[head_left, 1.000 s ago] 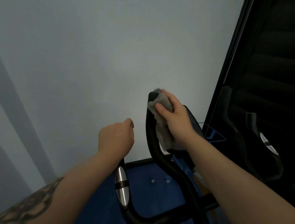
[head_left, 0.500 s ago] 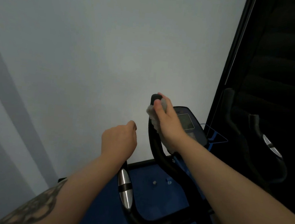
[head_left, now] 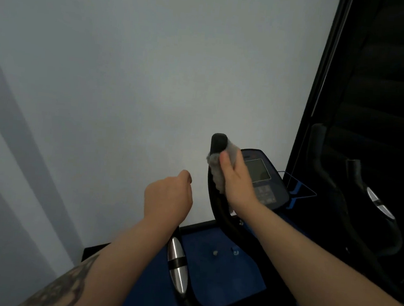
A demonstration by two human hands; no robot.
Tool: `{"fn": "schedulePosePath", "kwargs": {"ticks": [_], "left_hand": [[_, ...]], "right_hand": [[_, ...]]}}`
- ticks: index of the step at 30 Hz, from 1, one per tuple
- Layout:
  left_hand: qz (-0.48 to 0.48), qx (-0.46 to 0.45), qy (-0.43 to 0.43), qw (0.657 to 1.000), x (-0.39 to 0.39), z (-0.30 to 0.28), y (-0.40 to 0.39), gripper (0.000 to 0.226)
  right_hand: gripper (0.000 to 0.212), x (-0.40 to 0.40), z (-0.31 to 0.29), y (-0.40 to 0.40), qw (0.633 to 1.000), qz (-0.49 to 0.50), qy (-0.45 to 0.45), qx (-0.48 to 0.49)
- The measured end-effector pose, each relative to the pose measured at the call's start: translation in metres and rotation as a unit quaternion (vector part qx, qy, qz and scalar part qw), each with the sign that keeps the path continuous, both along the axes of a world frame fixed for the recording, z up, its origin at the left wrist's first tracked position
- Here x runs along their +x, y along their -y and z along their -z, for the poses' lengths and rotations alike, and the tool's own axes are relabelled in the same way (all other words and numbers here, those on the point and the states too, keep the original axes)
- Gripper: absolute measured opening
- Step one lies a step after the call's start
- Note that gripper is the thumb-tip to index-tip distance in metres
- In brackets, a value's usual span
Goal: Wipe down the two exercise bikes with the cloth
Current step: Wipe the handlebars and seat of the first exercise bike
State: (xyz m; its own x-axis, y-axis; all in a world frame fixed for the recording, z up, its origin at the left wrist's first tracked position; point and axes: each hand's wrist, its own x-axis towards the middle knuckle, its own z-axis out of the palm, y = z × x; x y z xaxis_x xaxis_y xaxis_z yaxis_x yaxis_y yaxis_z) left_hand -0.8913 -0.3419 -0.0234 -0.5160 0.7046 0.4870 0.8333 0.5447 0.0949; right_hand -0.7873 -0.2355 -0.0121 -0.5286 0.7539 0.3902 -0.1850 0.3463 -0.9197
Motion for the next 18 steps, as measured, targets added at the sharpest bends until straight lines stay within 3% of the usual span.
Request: {"fn": "schedulePosePath", "kwargs": {"ticks": [3,7,10,12,15,18], "left_hand": [[-0.001,-0.005,-0.003,1.0,0.0,-0.001,-0.001,0.024],[-0.003,-0.006,-0.005,1.0,0.0,0.0,-0.001,0.024],[-0.006,-0.01,-0.006,1.0,0.0,0.0,-0.001,0.024],[-0.006,-0.015,-0.007,1.0,0.0,0.0,0.0,0.024],[-0.005,-0.013,-0.006,1.0,-0.001,0.0,0.0,0.024],[-0.002,-0.004,0.001,1.0,-0.001,0.0,-0.001,0.023]], "right_hand": [[0.025,0.017,0.011,-0.013,0.996,-0.035,0.078,-0.018],[0.056,0.005,-0.015,-0.017,0.991,-0.04,0.022,-0.128],[0.039,-0.003,-0.008,0.006,0.997,0.013,0.006,-0.08],[0.032,0.008,0.004,0.01,0.998,-0.016,0.04,-0.053],[0.042,0.02,-0.001,-0.014,0.991,-0.042,0.121,-0.048],[0.053,0.004,-0.022,-0.018,0.99,-0.041,0.065,-0.12]]}}
